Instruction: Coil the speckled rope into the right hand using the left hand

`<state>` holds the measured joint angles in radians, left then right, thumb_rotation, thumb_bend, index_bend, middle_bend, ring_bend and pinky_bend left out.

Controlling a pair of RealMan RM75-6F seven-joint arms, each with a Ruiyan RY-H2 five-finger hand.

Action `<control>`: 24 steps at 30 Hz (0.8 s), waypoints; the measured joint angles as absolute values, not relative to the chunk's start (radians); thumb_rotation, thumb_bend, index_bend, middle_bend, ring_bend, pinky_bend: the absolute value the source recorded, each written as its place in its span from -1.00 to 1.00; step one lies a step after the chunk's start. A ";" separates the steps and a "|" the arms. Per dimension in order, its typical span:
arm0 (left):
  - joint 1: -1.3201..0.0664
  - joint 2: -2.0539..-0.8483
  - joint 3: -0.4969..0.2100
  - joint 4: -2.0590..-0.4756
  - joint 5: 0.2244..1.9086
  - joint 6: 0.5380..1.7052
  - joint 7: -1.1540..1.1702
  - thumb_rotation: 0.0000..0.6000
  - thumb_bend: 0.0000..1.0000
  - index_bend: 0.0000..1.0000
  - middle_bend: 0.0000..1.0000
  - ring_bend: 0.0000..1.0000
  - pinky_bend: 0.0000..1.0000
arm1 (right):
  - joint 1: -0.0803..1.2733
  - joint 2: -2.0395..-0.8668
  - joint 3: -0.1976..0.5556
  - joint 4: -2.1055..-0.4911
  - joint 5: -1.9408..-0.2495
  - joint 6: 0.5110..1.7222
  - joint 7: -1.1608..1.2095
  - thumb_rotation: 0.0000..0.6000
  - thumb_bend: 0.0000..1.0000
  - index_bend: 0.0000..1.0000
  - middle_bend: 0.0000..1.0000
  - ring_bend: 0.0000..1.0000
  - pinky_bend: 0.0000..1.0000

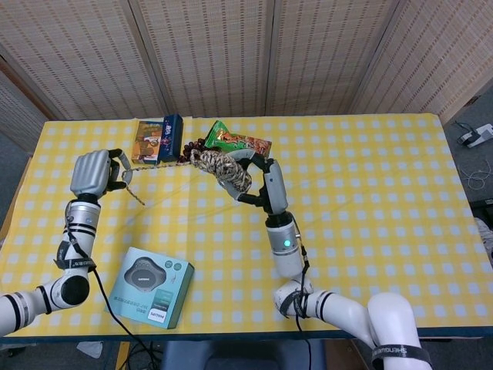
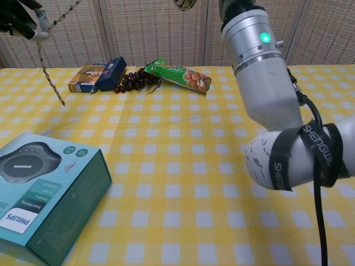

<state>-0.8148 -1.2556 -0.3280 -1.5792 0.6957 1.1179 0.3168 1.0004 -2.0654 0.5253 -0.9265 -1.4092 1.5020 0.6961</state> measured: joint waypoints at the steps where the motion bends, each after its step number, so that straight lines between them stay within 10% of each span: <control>1: -0.811 -1.259 -0.322 -1.574 0.724 1.134 0.318 1.00 -0.20 0.42 0.73 0.55 0.87 | 1.000 -2.066 0.527 -0.924 -1.403 1.499 0.680 1.00 0.01 0.82 0.43 0.17 0.23; 24: -0.773 -1.376 -0.281 -1.339 1.382 1.479 0.092 1.00 -0.20 0.42 0.72 0.54 0.87 | 0.994 -1.971 0.579 -1.051 -1.174 1.251 0.214 1.00 0.08 0.85 0.44 0.17 0.23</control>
<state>-0.7727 -1.3764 -0.2809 -1.3390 1.3823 1.4791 0.0918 0.9940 -1.9711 0.5787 -1.0507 -1.1744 1.2513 0.2143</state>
